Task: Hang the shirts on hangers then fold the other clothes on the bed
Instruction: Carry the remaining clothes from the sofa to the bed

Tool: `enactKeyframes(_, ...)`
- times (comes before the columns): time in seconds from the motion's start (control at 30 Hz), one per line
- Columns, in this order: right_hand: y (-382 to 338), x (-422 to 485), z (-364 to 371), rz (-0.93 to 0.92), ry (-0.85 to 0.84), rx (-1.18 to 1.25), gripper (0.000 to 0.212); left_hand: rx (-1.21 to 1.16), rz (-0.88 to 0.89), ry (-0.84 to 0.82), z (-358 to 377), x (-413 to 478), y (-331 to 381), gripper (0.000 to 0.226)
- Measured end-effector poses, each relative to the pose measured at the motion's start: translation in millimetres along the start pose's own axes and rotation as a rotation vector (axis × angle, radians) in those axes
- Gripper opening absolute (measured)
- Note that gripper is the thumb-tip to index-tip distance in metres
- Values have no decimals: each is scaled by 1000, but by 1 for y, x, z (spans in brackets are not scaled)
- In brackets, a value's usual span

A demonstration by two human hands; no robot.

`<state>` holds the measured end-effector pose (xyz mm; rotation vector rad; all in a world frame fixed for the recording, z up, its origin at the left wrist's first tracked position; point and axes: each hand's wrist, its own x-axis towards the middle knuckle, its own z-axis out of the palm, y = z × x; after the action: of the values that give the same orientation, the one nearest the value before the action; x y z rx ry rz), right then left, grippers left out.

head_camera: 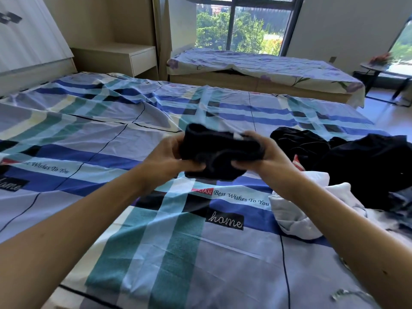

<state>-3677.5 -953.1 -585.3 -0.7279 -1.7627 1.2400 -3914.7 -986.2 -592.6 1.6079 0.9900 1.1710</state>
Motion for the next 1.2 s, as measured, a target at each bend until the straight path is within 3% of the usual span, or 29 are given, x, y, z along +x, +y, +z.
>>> enactKeyframes(0.17,59,-44,5,202,-506,-591,35,612,-20,-463,4,-31,-67,38)
enactKeyframes(0.27,82,-64,11,309,-655,-675,32,721,-83,-603,17,-45,-86,34)
enactKeyframes(0.37,81,-56,7,320,-507,-493,29,496,-214,-553,10,-34,-88,16)
enactKeyframes(0.5,92,-31,1,376,-56,-123,31,199,-396,-206,7,-18,-97,28)
enactKeyframes(0.57,104,-23,4,444,111,-145,34,128,-507,-64,14,-12,-105,29)
enactKeyframes(0.63,115,-21,11,492,179,-450,47,234,-577,43,20,-8,-113,24)
enactKeyframes(0.73,124,-29,24,546,192,-884,67,802,-645,99,29,-9,-119,38)
enactKeyframes(0.77,123,-31,27,582,184,-945,70,955,-681,100,32,-9,-118,47)
enactKeyframes(0.83,124,-30,27,652,149,-967,72,976,-745,104,36,-8,-117,50)
enactKeyframes(1.03,121,-16,22,767,231,-357,79,298,-759,184,38,-5,-111,21)
enactKeyframes(1.2,92,4,53,657,294,20,69,182,-663,305,-15,6,-78,18)
